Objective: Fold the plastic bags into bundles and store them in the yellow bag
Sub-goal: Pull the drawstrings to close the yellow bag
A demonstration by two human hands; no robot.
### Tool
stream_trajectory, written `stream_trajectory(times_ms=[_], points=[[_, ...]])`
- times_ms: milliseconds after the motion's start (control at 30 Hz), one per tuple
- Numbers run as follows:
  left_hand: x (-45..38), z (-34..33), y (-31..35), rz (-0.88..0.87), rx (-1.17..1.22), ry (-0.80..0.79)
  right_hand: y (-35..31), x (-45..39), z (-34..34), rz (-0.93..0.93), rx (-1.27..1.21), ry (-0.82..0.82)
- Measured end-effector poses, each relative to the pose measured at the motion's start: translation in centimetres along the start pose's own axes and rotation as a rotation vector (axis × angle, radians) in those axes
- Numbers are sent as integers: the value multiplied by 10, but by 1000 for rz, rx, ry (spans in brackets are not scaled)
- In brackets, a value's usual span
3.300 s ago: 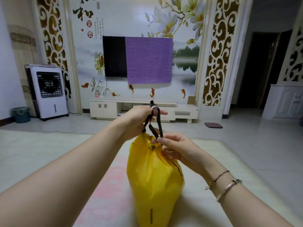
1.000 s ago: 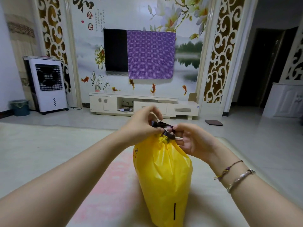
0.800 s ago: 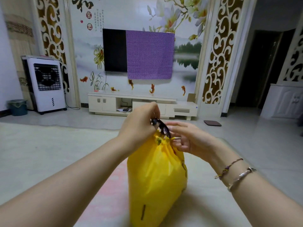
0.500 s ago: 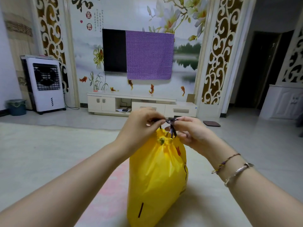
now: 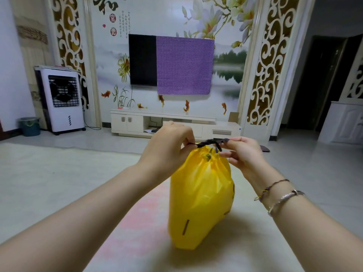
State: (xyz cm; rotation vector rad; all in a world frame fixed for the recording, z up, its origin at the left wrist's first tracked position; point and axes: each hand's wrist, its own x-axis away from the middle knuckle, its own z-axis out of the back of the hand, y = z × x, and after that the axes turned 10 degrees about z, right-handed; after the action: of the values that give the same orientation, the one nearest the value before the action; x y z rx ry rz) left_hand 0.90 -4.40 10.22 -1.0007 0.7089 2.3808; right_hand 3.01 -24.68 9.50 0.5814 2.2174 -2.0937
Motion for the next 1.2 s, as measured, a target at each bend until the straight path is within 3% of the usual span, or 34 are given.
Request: stream_trajectory(times_ms=[133,233,333,433,533,667,800,900,1033,1200], points=[[10,10,-10,147,179,-279,14,-11,20,-54,81,169],[23,12,-18,232,160,-357,30,-14,28,-134,48,283],[25,11,-18,323,192,-438,34,-11,25,-121,-39,296],[15,9,-8,558,676,-544,25,-7,19,-89,-199,186],[-3,-9,8,727,1200,-474,16,-4,12,-44,-226,-11],[-16,-34,28,839,1388,-363,7,4,3,16,-146,-102],[-11,-38,27,763,1386,-357,2,11,7,14,-259,-116],[-4,-41,22,635,1170,-433,-5,19,9,53,-275,-202],[-1,-55,26,441,755,-427,-15,24,13,200,-95,-308],[-9,-65,33,371,703,-292,-34,25,12,423,147,-404]])
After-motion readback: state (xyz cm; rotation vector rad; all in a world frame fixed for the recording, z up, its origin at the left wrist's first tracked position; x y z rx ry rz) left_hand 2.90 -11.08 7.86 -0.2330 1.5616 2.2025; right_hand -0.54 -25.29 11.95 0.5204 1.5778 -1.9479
